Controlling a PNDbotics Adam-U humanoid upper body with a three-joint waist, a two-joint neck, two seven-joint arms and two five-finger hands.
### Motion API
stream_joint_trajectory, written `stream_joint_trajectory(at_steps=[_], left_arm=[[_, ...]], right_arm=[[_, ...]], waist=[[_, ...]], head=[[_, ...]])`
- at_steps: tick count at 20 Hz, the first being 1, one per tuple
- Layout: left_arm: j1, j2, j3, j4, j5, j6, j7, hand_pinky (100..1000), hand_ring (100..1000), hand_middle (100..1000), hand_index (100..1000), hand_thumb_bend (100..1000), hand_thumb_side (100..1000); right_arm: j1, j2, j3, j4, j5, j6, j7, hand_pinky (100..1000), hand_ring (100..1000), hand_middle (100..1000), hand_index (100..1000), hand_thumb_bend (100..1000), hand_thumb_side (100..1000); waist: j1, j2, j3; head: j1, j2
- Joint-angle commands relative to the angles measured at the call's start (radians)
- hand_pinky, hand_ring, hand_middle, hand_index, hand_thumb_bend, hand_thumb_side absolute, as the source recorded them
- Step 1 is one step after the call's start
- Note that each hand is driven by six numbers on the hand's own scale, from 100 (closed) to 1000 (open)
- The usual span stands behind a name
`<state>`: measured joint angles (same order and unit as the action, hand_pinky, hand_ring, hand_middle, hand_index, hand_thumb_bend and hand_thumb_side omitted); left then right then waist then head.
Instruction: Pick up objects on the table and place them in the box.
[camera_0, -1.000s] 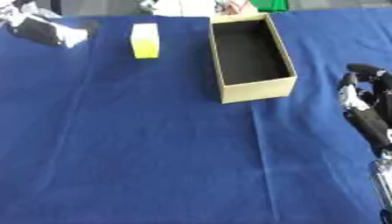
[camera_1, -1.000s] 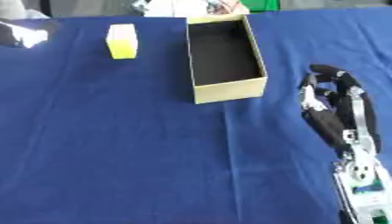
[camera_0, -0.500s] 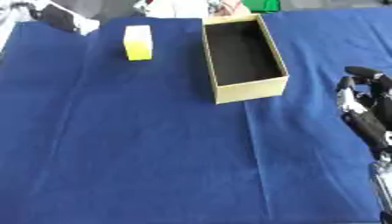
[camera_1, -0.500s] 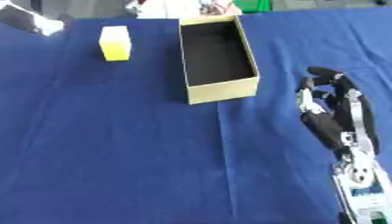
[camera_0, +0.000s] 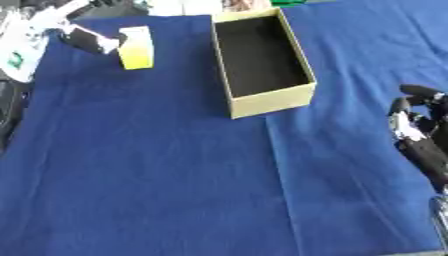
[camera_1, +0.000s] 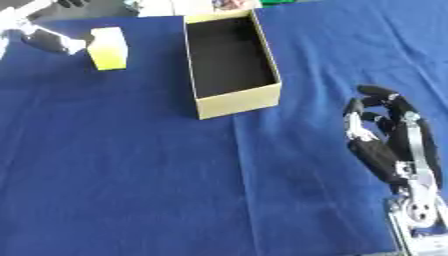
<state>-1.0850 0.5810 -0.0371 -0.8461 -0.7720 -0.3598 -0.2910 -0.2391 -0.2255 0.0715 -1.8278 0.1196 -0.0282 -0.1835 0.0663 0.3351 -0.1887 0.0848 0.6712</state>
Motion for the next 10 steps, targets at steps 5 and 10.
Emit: stream_joint_trajectory(at_steps=[5,10], left_arm=[[-0.036,0.032,0.028,0.02,-0.041,0.02,0.066,837,828,836,925,283,216],[-0.038,0.021,0.027,0.025,-0.089,0.052,0.093,835,828,846,928,302,205]], right_arm=[[-0.019,-0.024,-0.003,-0.023,0.006,0.005,-0.005,689,956,528,750,100,283],[-0.023,-0.023,-0.002,-0.023,0.007,0.006,-0.004,689,957,528,750,100,278]], waist=[[0.012,0.004,-0.025],[0.015,0.013,-0.032]], head=[[0.01,-0.027],[0.011,-0.028]])
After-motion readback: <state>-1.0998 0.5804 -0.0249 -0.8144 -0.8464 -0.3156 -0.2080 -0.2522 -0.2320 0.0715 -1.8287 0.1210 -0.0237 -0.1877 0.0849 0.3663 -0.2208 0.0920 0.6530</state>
